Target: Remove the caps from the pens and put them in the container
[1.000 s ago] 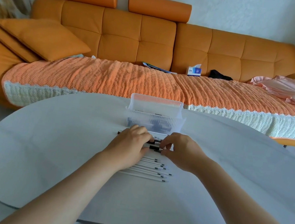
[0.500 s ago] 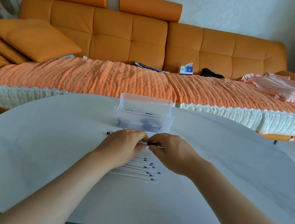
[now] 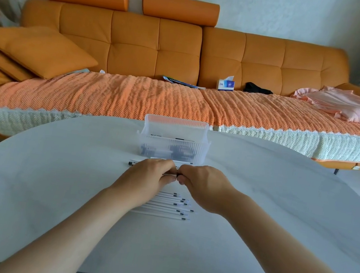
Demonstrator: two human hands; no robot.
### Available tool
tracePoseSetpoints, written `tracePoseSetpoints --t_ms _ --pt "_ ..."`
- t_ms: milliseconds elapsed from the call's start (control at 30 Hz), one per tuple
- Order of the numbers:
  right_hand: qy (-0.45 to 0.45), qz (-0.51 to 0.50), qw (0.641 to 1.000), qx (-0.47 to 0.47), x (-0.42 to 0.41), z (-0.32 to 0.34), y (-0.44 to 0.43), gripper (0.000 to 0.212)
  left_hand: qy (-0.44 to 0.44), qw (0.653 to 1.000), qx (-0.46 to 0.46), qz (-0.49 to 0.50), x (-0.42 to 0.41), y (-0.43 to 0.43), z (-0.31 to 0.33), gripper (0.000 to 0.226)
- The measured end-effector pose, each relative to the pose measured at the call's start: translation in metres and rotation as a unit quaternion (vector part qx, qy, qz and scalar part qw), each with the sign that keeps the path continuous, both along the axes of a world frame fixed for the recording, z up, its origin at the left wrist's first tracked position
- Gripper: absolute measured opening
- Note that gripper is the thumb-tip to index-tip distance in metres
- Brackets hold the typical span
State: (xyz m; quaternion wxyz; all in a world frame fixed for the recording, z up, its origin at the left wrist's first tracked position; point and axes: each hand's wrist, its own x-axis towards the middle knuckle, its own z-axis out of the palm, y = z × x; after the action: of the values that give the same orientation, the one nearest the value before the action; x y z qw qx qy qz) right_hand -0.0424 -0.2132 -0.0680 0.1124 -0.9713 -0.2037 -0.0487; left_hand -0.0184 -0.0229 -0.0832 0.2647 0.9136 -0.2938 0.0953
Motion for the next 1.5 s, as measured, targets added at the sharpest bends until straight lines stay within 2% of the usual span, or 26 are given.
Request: tracePoseSetpoints --t_ms 133,300,433,567,700,867,1067,1200,1367,1500 --pt "-0.006 -0.005 1.0 0.004 0.001 0.0 0.0 0.031 0.013 1.0 -0.008 0.008 0.0 0.003 0.002 0.003" --pt "0.077 -0.03 0.994 0.073 0.001 0.005 0.003 0.028 0.002 1.0 0.018 0.021 0.001 0.006 0.005 0.003" --pt "0.081 -0.07 0.989 0.102 0.004 0.001 -0.007 0.009 0.001 0.998 0.048 0.049 0.005 0.012 0.007 0.007" --pt "0.077 -0.105 0.985 0.11 0.011 -0.003 -0.018 0.023 0.0 0.997 0.041 0.07 0.008 0.022 0.01 0.011" --pt "0.111 -0.116 0.975 0.155 0.011 -0.007 -0.025 0.026 -0.007 0.994 0.074 0.076 0.004 0.025 0.013 0.014" --pt "0.113 -0.125 0.973 0.157 0.009 -0.011 -0.025 0.034 0.005 0.994 0.087 0.065 -0.001 0.021 0.014 0.012" --pt "0.059 -0.123 0.985 0.102 0.005 -0.009 -0.025 0.029 0.019 0.994 0.082 0.071 -0.005 0.019 0.016 0.016" --pt "0.079 -0.115 0.986 0.093 0.002 -0.006 -0.025 0.032 0.03 0.994 0.072 0.079 -0.008 0.017 0.017 0.019" --pt "0.089 -0.125 0.981 0.12 0.0 0.001 -0.024 0.027 0.032 0.994 0.065 0.078 -0.009 0.014 0.015 0.016" --pt "0.078 -0.092 0.985 0.121 -0.002 0.007 -0.018 0.025 0.03 0.995 0.063 0.068 -0.009 0.012 0.015 0.016"
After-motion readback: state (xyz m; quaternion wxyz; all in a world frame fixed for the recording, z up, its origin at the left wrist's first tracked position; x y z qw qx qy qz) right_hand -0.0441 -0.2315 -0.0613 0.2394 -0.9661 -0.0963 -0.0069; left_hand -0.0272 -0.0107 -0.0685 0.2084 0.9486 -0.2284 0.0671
